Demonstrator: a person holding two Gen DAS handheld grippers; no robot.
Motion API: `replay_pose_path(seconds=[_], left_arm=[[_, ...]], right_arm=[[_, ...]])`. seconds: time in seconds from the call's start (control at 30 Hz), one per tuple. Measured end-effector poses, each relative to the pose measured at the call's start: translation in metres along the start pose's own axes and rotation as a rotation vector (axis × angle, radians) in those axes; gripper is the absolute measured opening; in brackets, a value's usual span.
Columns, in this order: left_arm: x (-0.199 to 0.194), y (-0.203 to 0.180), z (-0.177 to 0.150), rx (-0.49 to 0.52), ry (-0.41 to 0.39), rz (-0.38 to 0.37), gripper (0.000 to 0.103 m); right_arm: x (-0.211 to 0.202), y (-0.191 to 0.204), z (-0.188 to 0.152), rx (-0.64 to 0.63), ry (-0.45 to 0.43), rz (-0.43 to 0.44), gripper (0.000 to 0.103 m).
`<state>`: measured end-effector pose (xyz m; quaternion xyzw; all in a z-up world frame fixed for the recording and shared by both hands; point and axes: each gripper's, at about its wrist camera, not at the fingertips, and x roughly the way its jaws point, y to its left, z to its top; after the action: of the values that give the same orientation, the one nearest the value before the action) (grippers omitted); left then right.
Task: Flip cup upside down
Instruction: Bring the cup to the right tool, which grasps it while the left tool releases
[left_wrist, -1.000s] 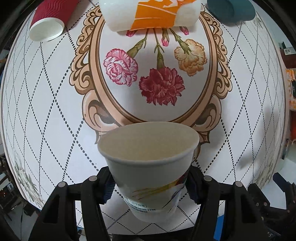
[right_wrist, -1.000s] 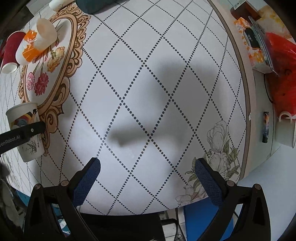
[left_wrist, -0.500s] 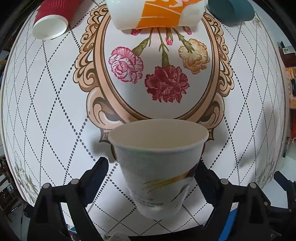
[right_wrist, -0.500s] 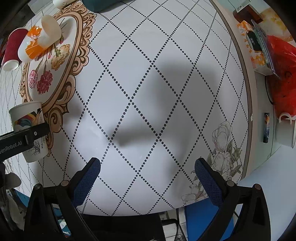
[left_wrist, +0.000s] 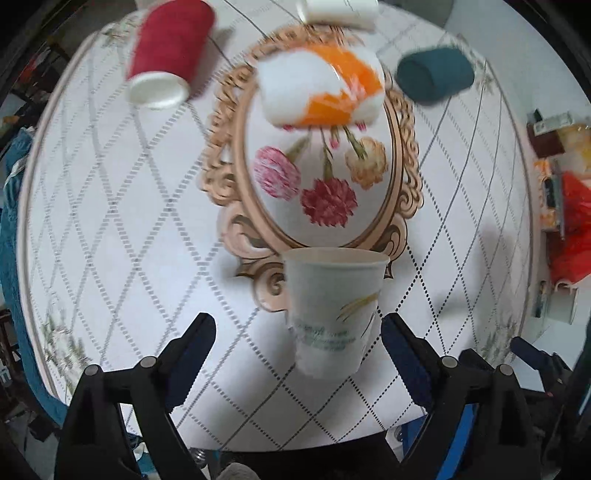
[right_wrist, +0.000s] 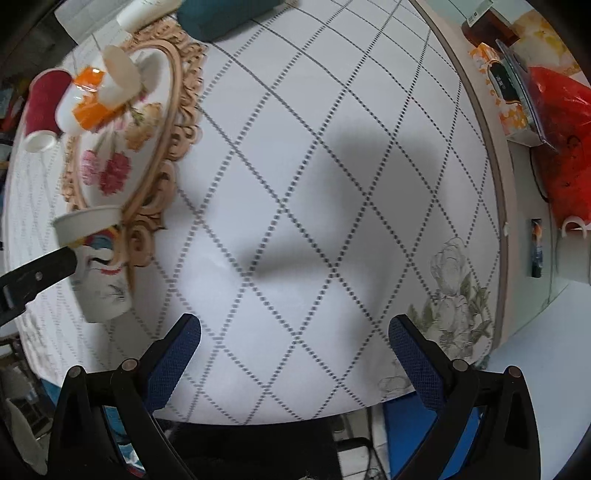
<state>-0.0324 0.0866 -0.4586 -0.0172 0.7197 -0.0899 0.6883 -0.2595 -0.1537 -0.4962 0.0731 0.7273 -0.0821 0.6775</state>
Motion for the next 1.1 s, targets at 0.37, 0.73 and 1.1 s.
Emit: replay_pose_path(seconds=[0.37,0.73,1.1], left_arm=[[-0.044,0.067,-0.067,-0.104,-0.046,0.104,0.092],[-0.029,0.106,-0.082,-0.196,-0.021,0.113,0.092],[-0.003,0.101,-0.080,-0.202,-0.018,0.125,0.092]], right_arm=[[-0.027,0.062,-0.006,-0.086,-0.015,0.105,0.103],[-0.035,0.113,-0.006,-0.216,-0.025,0.060,0.103],[-0.075,0.182,-0.017,-0.921,-0.239,-0.277,0.103]])
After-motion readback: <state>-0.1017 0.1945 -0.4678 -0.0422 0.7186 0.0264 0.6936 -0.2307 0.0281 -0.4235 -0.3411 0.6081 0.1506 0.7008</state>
